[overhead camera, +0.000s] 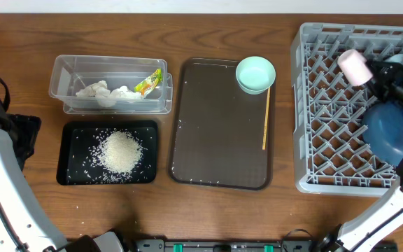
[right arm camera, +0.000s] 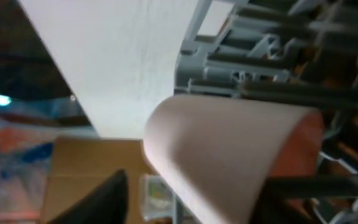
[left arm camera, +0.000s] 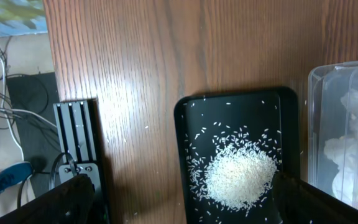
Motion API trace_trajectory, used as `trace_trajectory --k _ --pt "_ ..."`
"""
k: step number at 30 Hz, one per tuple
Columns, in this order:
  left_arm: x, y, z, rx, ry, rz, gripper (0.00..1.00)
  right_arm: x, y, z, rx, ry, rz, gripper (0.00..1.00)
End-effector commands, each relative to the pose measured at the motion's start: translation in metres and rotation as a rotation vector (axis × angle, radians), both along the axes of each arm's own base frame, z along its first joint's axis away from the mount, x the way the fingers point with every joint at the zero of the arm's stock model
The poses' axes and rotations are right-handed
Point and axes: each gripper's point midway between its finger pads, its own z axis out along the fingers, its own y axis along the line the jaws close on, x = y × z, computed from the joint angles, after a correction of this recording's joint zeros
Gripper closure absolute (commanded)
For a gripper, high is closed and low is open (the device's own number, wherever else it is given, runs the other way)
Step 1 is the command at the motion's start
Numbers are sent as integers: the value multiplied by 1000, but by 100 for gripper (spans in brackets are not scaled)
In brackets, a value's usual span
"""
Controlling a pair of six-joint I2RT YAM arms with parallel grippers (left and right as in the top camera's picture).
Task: Sort waste into correct bins and load items into the dishwasher rack
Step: 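Set the pink cup upright in the rack and open the right gripper, then raise the right gripper and reach left to the mint saucer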
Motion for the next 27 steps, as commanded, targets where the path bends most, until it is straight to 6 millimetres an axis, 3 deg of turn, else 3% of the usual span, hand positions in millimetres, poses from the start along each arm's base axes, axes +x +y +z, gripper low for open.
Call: trace_trajectory --k 1,8,11,13,15,18,21,22,23,24,27 --pt "-1 2 0 5 1 21 6 -3 -32 4 -115 -5 -126 1" --pt "-1 2 0 5 1 21 6 -16 -56 80 -276 -59 -276 1" --pt "-1 2 0 5 1 21 6 -24 -54 116 -391 -97 -329 1" --pt "-1 2 0 5 1 21 6 -27 -47 131 -466 -100 -351 1" --pt "-1 2 0 5 1 21 6 -29 -31 148 -574 -140 -342 1" --pt "-1 2 0 5 1 21 6 -27 15 183 -752 -319 -233 1" --pt "-1 2 0 5 1 21 6 -23 57 197 -756 -387 -159 1" --pt "-1 2 0 5 1 21 6 -21 68 198 -772 -409 -137 12" --pt "-1 2 0 5 1 21 6 -16 78 197 -806 -420 -124 45" --pt "-1 2 0 5 1 21 6 -12 81 190 -831 -391 -138 59" --pt "-1 2 0 5 1 21 6 1 70 153 -961 -182 -259 81"
